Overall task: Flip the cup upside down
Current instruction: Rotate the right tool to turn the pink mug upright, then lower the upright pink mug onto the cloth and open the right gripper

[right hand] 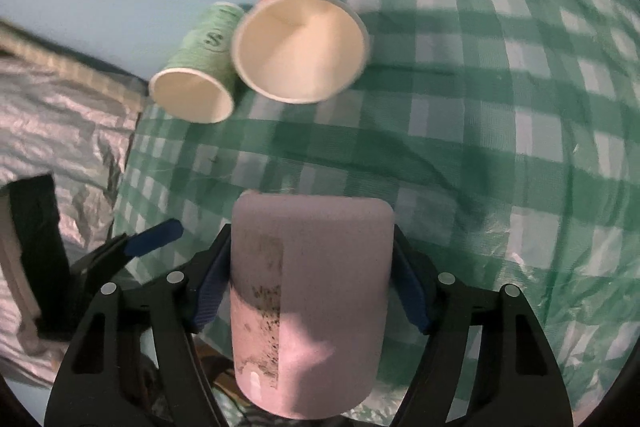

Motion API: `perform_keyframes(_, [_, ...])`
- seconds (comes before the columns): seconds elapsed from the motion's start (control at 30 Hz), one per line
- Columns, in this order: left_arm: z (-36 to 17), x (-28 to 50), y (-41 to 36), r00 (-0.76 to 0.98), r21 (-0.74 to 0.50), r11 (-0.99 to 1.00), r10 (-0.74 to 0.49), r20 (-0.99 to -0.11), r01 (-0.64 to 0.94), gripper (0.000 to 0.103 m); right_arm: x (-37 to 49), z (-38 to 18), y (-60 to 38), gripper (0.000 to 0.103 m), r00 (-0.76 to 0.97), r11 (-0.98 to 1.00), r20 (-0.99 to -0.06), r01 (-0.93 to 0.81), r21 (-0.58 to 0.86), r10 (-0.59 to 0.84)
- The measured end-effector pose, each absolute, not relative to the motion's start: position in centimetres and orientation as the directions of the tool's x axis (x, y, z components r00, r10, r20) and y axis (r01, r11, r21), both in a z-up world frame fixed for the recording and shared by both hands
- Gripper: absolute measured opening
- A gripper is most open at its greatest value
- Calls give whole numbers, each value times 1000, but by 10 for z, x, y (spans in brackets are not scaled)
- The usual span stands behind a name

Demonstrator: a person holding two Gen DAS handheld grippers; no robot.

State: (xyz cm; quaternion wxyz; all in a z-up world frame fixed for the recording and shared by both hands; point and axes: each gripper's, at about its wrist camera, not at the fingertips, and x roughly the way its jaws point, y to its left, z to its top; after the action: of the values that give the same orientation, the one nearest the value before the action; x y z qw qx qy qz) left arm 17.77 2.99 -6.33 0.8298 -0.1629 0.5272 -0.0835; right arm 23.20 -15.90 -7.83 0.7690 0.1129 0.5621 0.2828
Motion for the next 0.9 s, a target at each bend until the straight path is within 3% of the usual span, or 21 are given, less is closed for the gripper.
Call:
perform_keyframes(0.47, [-34, 138, 26, 646, -224, 971, -116, -755, -87, 90, 189, -39, -166, 73, 560, 857, -672, -457, 237, 485])
perform_keyframes(0.73, [-44, 129, 31, 675, -220, 963, -60, -735, -155, 90, 189, -27, -146, 73, 739, 904, -568, -426, 24, 363])
perform_keyframes(0.9, [-51, 127, 34, 668, -241, 957, -75, -740, -159, 90, 192, -35, -140, 73, 758, 905, -556, -424, -21, 342])
